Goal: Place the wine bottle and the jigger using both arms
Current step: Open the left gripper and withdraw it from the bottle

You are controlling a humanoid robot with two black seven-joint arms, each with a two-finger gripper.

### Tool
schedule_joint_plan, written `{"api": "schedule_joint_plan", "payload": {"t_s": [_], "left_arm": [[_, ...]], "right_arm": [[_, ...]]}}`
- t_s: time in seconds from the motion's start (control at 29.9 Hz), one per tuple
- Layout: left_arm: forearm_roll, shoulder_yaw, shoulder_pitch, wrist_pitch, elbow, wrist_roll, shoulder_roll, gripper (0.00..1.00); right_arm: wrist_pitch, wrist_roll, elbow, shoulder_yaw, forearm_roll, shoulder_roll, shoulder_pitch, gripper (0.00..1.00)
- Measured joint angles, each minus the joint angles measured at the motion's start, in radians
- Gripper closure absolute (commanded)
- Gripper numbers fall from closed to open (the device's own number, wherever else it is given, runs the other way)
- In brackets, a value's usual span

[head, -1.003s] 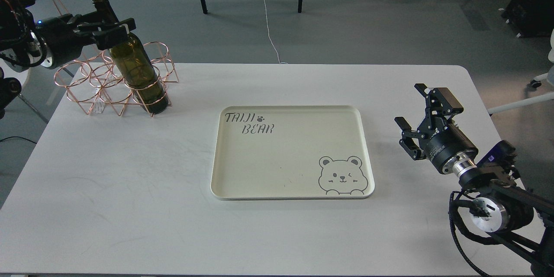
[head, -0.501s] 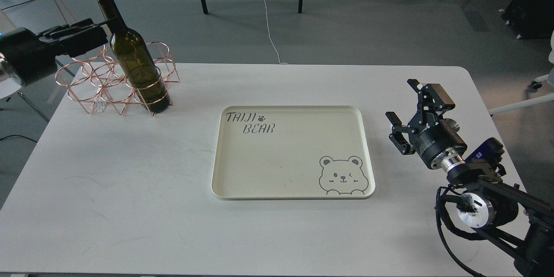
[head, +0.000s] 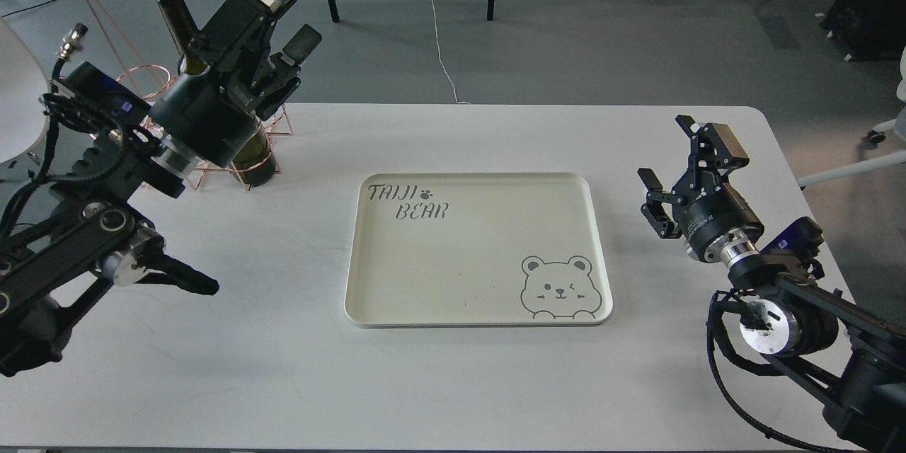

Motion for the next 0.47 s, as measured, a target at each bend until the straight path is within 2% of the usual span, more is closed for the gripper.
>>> {"api": "schedule_joint_plan", "payload": {"t_s": [0.2, 0.33, 0.47], "left_arm": [[0.0, -0.17, 0.173, -0.008, 0.099, 0.085, -0.186, 0.02], [-0.001, -0.222, 0.215, -0.044, 0.167, 0.096, -0.245, 0.02], [-0.002, -0.256, 0.238, -0.088, 0.184, 0.097, -0.263, 0.02]], "right_arm": [[0.009, 0.0, 0.007, -0.001, 0.0, 0.006, -0.02, 0.01], [0.011, 0.0, 0.009, -0.002, 0.0, 0.006, -0.026, 0.01], [0.013, 0.0, 0.01, 0.005, 0.0, 0.006, -0.027, 0.01]]}}
